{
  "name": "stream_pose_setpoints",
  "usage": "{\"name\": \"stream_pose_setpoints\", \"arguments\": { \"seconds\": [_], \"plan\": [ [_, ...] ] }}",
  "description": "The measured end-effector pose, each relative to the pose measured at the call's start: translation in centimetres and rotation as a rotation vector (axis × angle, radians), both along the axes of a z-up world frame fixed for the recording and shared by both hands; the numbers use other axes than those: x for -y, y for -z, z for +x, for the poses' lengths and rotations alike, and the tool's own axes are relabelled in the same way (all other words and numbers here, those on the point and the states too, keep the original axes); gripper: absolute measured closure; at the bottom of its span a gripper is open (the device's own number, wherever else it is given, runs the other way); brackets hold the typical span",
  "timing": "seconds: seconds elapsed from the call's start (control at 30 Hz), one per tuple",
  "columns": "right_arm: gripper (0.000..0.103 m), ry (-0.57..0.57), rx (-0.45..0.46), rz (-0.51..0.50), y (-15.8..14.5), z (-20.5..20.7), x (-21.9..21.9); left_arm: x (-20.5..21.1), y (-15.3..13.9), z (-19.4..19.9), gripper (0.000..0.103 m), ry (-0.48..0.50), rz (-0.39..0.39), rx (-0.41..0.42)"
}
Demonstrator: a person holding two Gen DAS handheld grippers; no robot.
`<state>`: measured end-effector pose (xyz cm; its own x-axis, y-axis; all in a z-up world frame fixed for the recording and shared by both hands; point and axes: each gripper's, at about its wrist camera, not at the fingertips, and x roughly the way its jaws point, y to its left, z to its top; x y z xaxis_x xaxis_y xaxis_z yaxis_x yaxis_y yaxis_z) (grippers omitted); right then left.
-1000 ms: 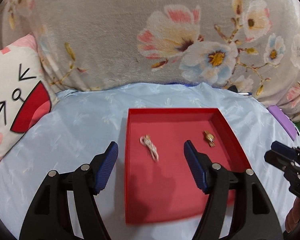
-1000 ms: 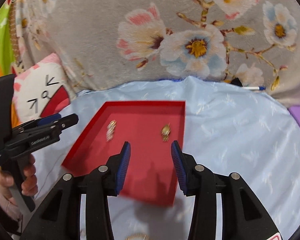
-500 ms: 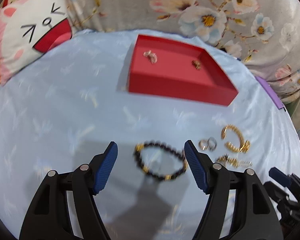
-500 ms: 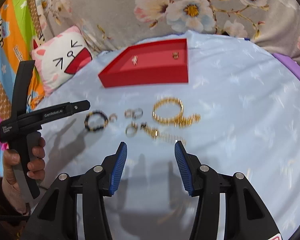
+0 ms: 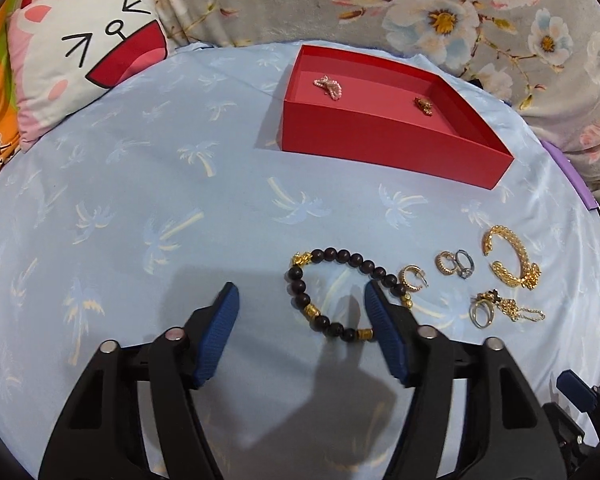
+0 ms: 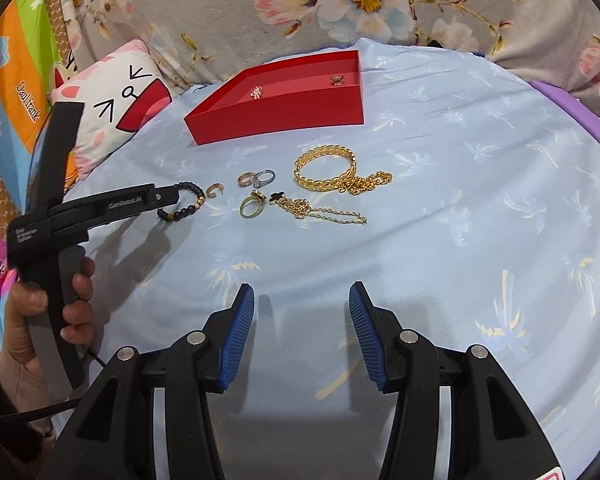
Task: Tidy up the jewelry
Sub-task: 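Lower the left tool onto the black bead bracelet and close on it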
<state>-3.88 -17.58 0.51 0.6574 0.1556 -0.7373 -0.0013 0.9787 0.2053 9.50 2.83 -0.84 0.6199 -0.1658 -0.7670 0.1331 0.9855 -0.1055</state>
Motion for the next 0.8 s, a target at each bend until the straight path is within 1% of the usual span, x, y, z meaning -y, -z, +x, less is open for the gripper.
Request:
{"name": "stream_pose_setpoints", "arguments": {
  "seconds": [0.07, 0.2, 0.23, 0.27, 0.3, 0.37, 0.4, 0.43, 0.57, 0.67, 0.8],
  "plan": [
    [0.054, 0.004, 0.000, -0.001, 0.0, 0.0, 0.0, 0.0, 0.0, 0.2, 0.046, 0.000, 0.003, 0.005],
    [0.054, 0.006, -0.003, 0.004, -0.1, 0.5, 0.0, 0.5, 0.2, 0.3, 0.055, 0.008, 0.038, 0.016],
    [0.054, 0.006, -0.004, 0.004, -0.2, 0.6, 0.0, 0.6, 0.1, 0.2, 0.062, 0.009, 0.044, 0.018],
    [0.054, 0.005, -0.004, 0.002, -0.3, 0.8, 0.0, 0.7, 0.2, 0.3, 0.066, 0.011, 0.048, 0.021],
    [0.054, 0.004, -0.004, -0.003, -0.4, 1.1, 0.0, 0.7, 0.1, 0.3, 0.072, 0.012, 0.052, 0.024],
    [0.054, 0.001, 0.003, -0.020, -0.8, 1.8, -0.1, 0.8, 0.1, 0.3, 0.080, 0.020, 0.047, 0.025],
    [0.054, -0.001, 0.007, -0.030, -1.1, 2.2, -0.1, 0.8, 0.1, 0.3, 0.089, 0.022, 0.043, 0.025],
    [0.054, 0.000, 0.010, -0.043, -1.3, 2.7, -0.1, 0.8, 0.1, 0.3, 0.095, 0.027, 0.037, 0.024],
    [0.054, 0.011, 0.005, -0.070, -1.7, 5.2, 0.4, 0.9, 0.1, 0.1, 0.096, 0.050, 0.018, 0.020],
    [0.054, 0.013, -0.006, -0.084, -1.7, 7.1, 0.9, 1.0, -0.5, -0.3, 0.096, 0.061, -0.003, 0.035],
    [0.057, 0.034, -0.046, -0.060, -1.3, 9.5, 2.0, 1.0, -1.7, -0.7, 0.096, 0.069, -0.022, 0.056]
  ]
}}
